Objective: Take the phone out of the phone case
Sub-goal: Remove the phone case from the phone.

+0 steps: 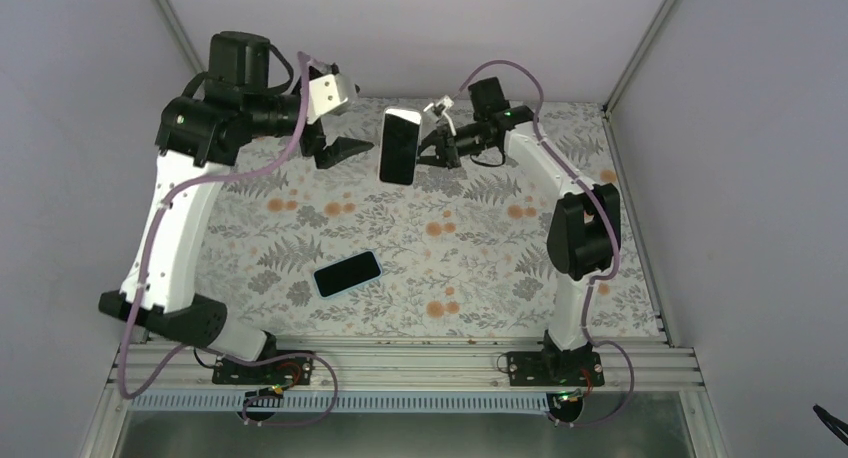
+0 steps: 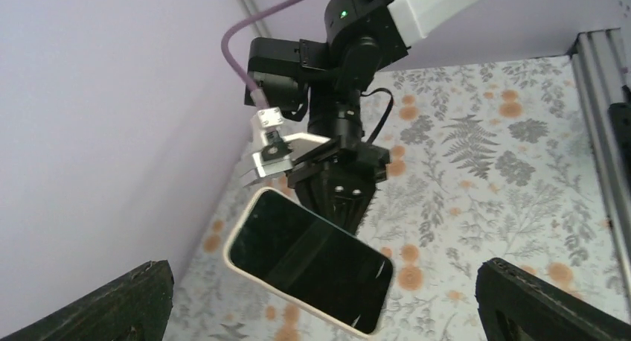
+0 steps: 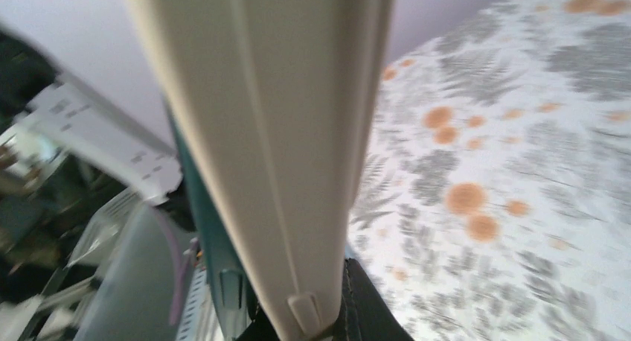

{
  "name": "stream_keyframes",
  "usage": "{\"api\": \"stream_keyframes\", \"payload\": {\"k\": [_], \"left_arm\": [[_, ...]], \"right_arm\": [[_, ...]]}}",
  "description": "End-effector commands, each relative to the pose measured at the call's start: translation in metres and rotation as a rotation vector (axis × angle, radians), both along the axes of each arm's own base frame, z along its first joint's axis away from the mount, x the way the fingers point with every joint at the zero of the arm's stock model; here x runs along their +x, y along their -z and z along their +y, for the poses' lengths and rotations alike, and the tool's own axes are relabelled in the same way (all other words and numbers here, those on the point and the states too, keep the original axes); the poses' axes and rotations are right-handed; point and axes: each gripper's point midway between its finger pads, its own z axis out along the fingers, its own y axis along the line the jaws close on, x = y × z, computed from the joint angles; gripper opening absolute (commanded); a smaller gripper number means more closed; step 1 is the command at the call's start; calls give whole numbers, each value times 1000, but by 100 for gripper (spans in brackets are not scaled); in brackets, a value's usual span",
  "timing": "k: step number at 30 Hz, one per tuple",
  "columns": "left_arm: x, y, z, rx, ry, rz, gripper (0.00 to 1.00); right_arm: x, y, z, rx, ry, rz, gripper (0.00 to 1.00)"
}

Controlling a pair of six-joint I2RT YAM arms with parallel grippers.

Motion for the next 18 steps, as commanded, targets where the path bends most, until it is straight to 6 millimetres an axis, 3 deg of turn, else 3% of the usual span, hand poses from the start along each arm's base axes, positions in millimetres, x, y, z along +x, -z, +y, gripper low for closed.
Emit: {"api": "stream_keyframes", "payload": {"k": [1,2,5,8,10,13,18], "left_arm": [[18,-7,-5,21,-138,-159,100],[26,-6,-4,30,-211,-227,100],[67,26,-7,88,-446,-396,100],[87,66,-18,145,-551,-517,100],[95,80,-22,121,-588,-555,100],[108,93,-30,77,-626,-566,100],[126,96,-46,23,-632,-558,100]], "right_arm": [[74,-23,-13,-4,265,-47,3],[86,-29,-17,-15,332,-72,3],[115,-54,-26,-51,521,-198,3],[132,-75,-35,-50,650,-229,3],[139,-82,-39,-57,705,-205,3],[146,-80,-43,-93,772,-193,3],[144,-76,-49,-107,804,-184,3]]}}
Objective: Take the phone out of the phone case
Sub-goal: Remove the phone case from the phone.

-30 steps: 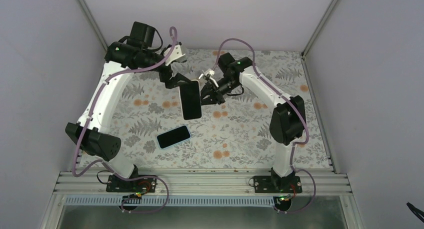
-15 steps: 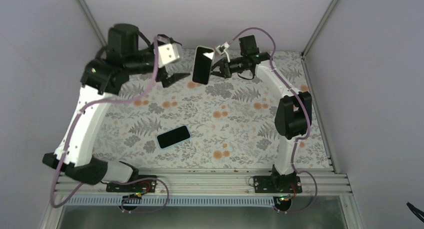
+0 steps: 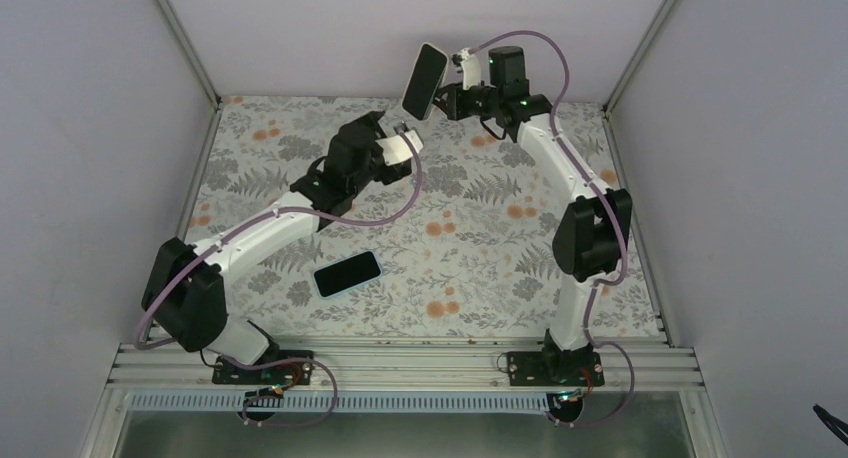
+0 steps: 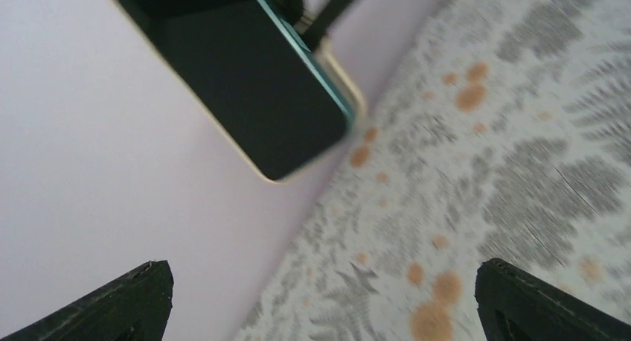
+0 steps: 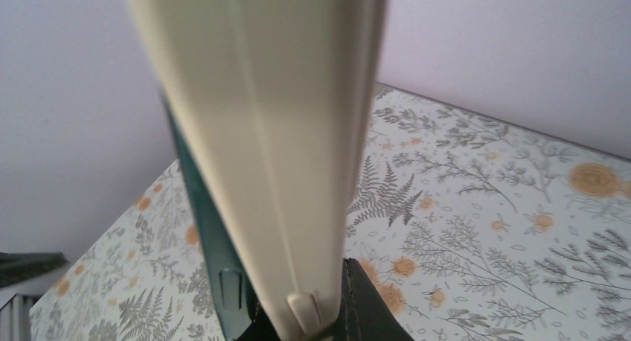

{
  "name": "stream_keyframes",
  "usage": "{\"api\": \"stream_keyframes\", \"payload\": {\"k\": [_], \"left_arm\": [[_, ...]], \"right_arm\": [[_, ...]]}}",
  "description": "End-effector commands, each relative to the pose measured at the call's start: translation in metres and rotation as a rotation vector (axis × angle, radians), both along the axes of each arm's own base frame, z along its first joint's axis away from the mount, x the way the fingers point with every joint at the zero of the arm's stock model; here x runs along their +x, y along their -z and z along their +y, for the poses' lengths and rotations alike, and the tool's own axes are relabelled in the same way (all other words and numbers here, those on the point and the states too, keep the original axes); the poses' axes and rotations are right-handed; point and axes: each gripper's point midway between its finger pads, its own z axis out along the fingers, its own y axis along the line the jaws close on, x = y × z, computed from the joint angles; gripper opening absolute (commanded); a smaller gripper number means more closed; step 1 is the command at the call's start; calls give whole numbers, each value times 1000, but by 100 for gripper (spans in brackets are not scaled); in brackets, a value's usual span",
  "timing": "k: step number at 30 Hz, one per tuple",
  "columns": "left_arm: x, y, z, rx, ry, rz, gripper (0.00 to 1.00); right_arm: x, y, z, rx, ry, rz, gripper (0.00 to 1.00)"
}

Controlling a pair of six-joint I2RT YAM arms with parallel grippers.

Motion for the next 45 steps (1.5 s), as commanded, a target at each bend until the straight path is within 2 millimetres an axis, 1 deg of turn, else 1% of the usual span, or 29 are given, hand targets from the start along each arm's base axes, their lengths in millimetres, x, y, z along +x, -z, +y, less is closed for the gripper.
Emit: {"api": "stream_keyframes", "payload": {"k": [1,6,9,16,18,26,31,37,39,42,45], "left_arm": [[22,-77,-5,-197,-72,-219,100],[30,-65,-22,-210,-26,-162,100],[34,-55,-32,-210,-4,-110,100],[43,-43,-37,-200,-12,-99,100],[48,-42,-38,-203,-30,-91,100],[67,-44,-43,-221,-77,-95,100],[69,-48,-44,-240,-82,-99,100],[77,-53,-35,-244,-147,-138,100],[76,-53,-33,-251,-151,-141,100],[76,-59,-29,-265,-168,-173,100],[84,-64,-20,-256,-235,-227,100]], "right_arm": [[-4,-51,-5,48,64,-103,3],[-7,-54,-8,52,75,-111,3],[-8,-55,-7,64,74,-106,3],[-12,-59,-5,83,62,-111,3],[-12,-61,-5,85,63,-113,3],[-17,-62,-7,81,60,-124,3],[-18,-58,-7,76,61,-122,3],[-18,-57,-5,83,47,-119,3],[-17,-56,-4,84,44,-117,3],[-16,-53,-3,86,38,-110,3],[-16,-50,1,90,26,-99,3]]}}
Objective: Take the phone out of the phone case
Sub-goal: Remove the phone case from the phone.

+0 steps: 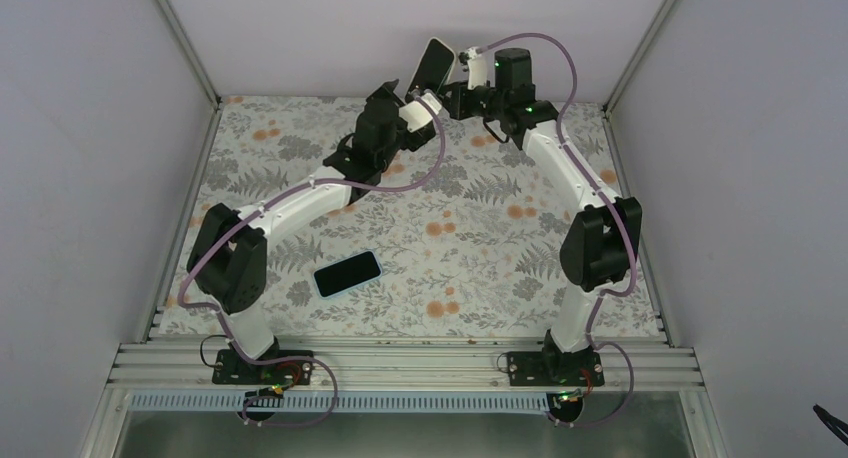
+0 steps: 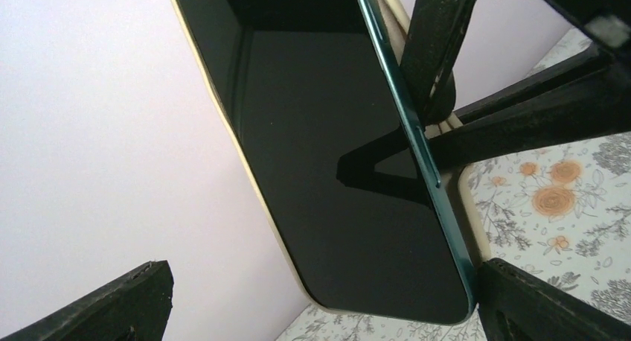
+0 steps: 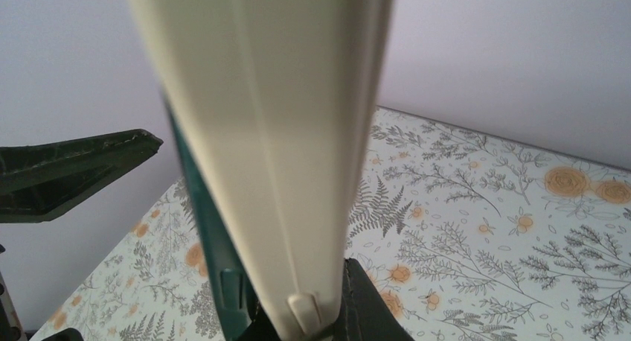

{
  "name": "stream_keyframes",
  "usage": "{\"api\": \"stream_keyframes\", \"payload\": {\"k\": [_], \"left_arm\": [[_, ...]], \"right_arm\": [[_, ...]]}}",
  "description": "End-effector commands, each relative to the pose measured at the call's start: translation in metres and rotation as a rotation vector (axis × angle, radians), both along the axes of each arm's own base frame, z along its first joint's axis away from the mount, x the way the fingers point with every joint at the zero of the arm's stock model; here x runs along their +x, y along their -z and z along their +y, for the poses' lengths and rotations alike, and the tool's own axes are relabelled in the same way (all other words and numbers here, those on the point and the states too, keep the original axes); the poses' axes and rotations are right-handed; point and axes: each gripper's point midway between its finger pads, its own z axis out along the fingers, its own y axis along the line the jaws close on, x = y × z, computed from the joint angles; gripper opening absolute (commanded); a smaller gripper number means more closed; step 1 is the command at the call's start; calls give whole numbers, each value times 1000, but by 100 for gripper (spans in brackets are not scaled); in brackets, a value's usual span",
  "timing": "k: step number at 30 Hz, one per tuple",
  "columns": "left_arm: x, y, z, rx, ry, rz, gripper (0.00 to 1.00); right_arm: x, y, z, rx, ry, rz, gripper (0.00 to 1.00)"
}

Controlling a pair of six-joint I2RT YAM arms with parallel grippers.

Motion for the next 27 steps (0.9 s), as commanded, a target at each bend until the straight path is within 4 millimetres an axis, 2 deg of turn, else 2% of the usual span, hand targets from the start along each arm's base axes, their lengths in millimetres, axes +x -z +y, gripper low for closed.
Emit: {"api": "stream_keyframes", "payload": {"k": [1,4,6,8,10,17,22,27], "left_arm": [[14,-25,22,-35,-164,-129,100],[19,-34,41,2,-304,-250,100],[14,-42,54,64,-387,-376,100],[3,-66,70,60,-479,-552,100],[-2,-76,80,82,-537,-638,100],[5,-90,82,59,-582,-680,100],[2,-96,88,14,-570,-709,99],[0,-96,84,-3,-549,-708,78]], "right_arm": [[-9,-31,13,56,-55,-73,3],[-17,-27,21,68,-116,-50,3],[-28,-21,29,83,-199,-25,3],[-44,-14,37,95,-299,7,3],[-57,-6,42,91,-380,37,3],[-91,21,53,49,-555,129,3],[-122,26,52,21,-642,119,3],[-146,41,52,-18,-713,170,3]]}}
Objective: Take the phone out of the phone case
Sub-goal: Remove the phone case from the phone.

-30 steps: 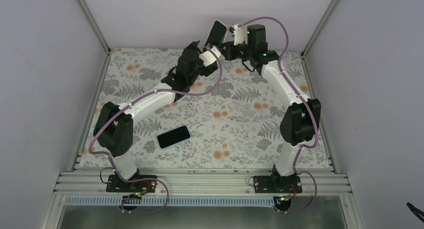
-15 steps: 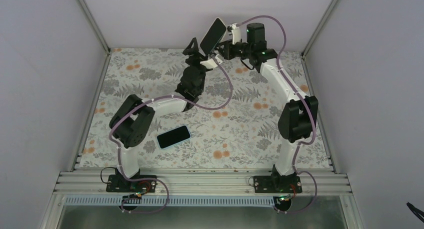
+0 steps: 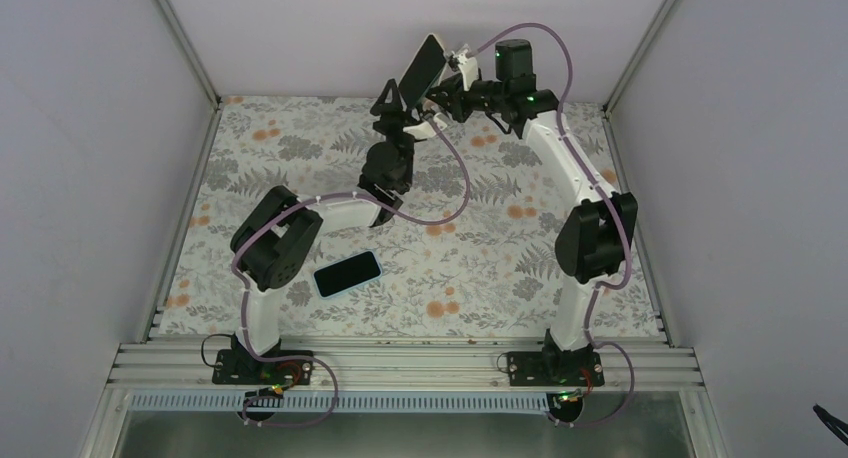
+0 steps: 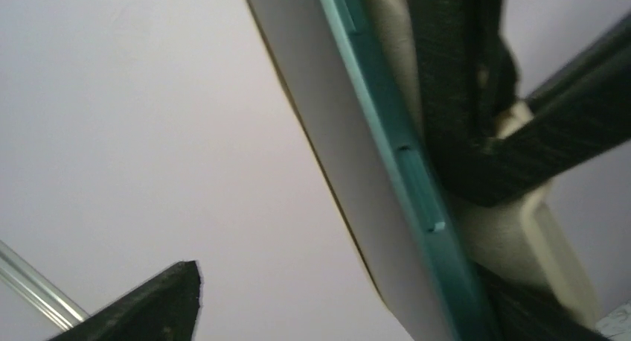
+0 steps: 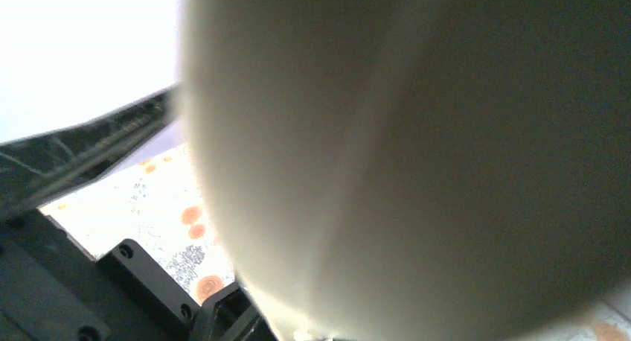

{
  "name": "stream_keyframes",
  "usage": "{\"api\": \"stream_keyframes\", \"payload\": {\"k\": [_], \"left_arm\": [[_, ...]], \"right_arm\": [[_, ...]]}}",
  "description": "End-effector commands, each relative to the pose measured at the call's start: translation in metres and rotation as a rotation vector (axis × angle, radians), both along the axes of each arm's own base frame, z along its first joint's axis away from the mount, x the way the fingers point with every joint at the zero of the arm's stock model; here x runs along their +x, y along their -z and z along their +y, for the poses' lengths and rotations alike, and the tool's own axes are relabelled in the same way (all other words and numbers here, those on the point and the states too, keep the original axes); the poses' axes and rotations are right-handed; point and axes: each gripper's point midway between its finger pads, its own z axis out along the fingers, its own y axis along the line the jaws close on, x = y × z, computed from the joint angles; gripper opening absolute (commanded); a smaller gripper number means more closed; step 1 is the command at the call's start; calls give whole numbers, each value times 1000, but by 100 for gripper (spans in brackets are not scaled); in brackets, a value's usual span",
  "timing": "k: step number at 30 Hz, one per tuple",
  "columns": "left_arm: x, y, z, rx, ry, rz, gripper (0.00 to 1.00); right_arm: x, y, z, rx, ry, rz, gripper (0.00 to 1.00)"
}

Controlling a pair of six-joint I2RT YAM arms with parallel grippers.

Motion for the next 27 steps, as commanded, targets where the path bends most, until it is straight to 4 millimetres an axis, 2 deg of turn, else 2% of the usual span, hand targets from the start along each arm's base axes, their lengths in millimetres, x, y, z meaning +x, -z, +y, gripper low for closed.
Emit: {"api": "stream_keyframes", "payload": {"k": [1,5,7,10,13,17,21,25,27], "left_arm": [[-11,-76,60,-190,-112,-224,73],[-16,-78,61,-180,-112,-248,68],[-19,-82,60,-187,-93,-257,62],[-21,-87,60,-206,-73,-262,48],[-22,-90,60,-220,-63,-262,29],[-23,-93,60,-247,-38,-242,18],[-20,-96,56,-278,-13,-189,10],[-24,-96,55,-276,14,-134,6],[-28,-93,57,-268,25,-101,3]], "right_arm": [[-136,50,32,-20,-403,420,3],[-144,59,30,-40,-405,433,3],[-146,64,29,-45,-405,445,3],[-152,72,29,-51,-419,468,3],[-157,78,28,-61,-433,485,3],[-159,83,25,-78,-425,475,3],[-151,87,22,-106,-368,458,3],[-122,99,7,-185,-195,420,3],[-111,98,-3,-191,-138,410,3]]}}
